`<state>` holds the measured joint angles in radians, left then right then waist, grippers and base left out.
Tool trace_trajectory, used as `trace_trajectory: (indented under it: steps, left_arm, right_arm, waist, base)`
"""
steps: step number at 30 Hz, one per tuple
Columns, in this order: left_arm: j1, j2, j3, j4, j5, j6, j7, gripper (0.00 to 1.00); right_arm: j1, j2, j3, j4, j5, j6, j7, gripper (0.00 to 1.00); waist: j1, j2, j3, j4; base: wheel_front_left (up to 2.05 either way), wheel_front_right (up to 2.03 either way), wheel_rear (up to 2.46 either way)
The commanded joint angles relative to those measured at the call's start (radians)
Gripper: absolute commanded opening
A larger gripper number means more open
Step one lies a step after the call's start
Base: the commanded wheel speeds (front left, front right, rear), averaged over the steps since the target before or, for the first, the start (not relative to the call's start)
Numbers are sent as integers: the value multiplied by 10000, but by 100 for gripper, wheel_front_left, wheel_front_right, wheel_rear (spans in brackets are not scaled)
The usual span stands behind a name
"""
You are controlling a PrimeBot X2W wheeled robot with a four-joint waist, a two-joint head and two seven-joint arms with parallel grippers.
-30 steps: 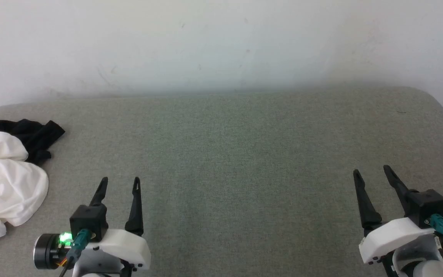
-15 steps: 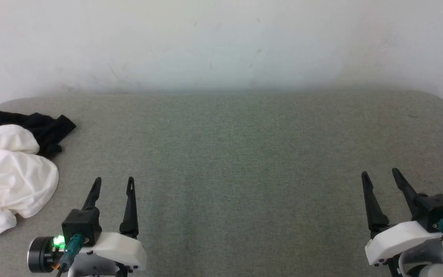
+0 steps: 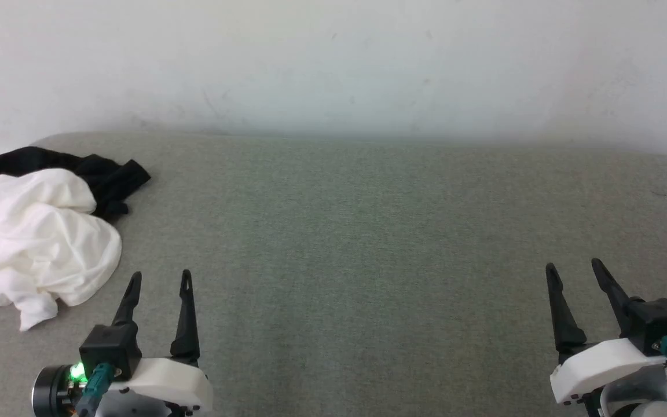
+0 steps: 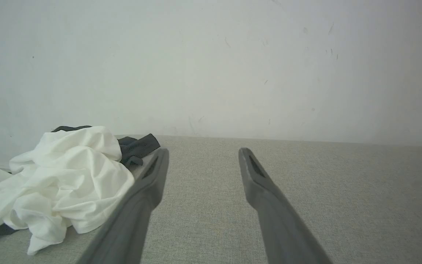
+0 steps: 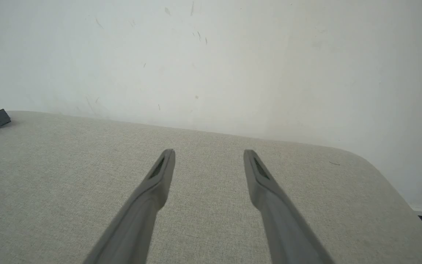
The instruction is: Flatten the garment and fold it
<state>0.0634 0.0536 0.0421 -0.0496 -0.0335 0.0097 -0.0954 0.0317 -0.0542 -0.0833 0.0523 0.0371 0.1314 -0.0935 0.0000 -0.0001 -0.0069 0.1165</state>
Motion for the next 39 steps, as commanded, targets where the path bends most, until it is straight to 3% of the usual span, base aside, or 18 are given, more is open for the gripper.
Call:
trace_trajectory:
  steps: [1, 39]
  left_arm:
    - [177, -13, 74, -83, -31, 18, -99, 100]
    - [696, -23, 541, -350, -586, 202, -873, 100]
  right_arm:
    - [112, 15, -22, 50, 75, -3, -118, 100]
    - [-134, 27, 394, 412, 70, -5, -308, 100]
  waist:
    - [0, 0, -9, 183]
    - [0, 0, 56, 3110]
  base:
    - [0, 0, 0]
    - [0, 0, 0]
